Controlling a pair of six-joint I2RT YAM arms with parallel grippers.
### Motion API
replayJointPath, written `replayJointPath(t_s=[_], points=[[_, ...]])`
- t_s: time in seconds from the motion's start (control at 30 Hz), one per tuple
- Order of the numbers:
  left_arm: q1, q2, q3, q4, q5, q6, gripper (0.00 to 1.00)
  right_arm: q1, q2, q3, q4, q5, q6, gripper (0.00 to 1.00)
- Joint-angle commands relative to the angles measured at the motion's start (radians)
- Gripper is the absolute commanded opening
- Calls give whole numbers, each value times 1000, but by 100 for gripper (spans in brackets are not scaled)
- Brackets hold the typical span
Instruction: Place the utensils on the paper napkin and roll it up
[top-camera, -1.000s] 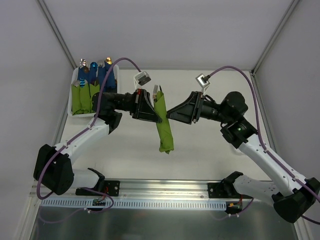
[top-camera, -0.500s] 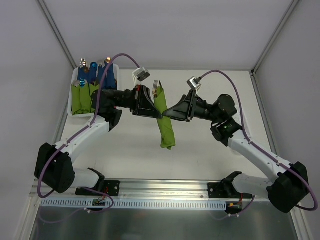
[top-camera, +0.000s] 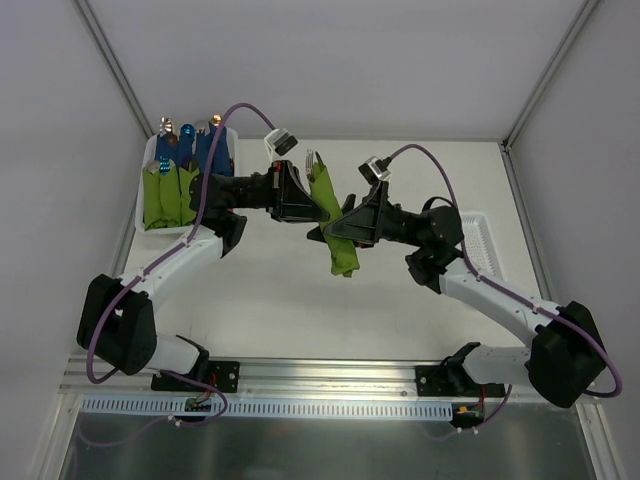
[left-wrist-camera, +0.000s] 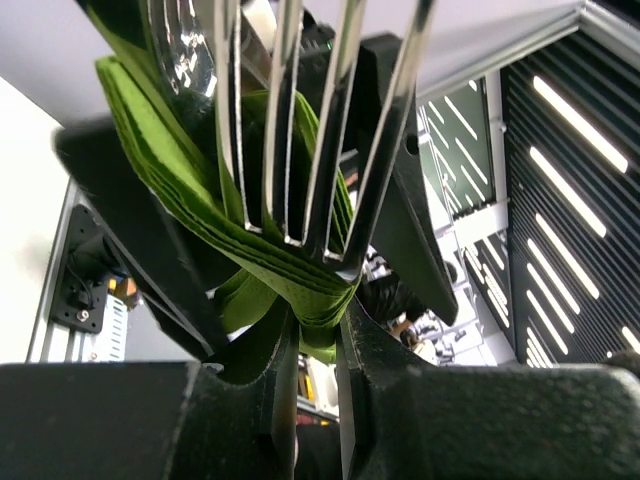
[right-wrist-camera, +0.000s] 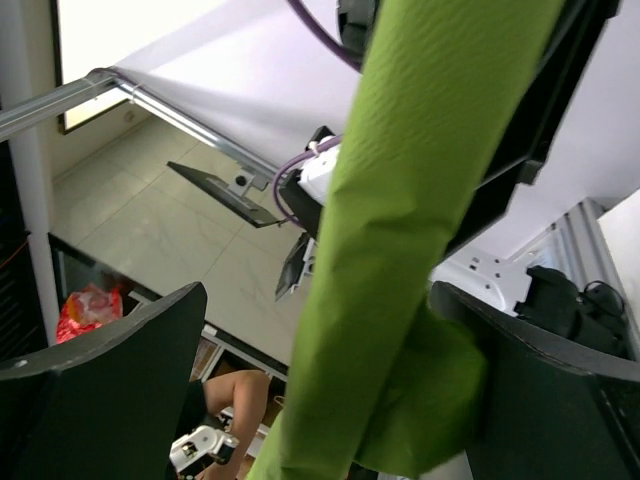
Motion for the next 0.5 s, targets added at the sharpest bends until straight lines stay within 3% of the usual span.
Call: replayJointPath(t_s=[0.0, 0.47], points=[[12, -15, 50, 508, -55, -21, 0, 11, 3, -5, 165, 17, 66, 99], [30, -15, 47, 508, -56, -32, 0, -40, -35, -78, 132, 19, 57, 93]])
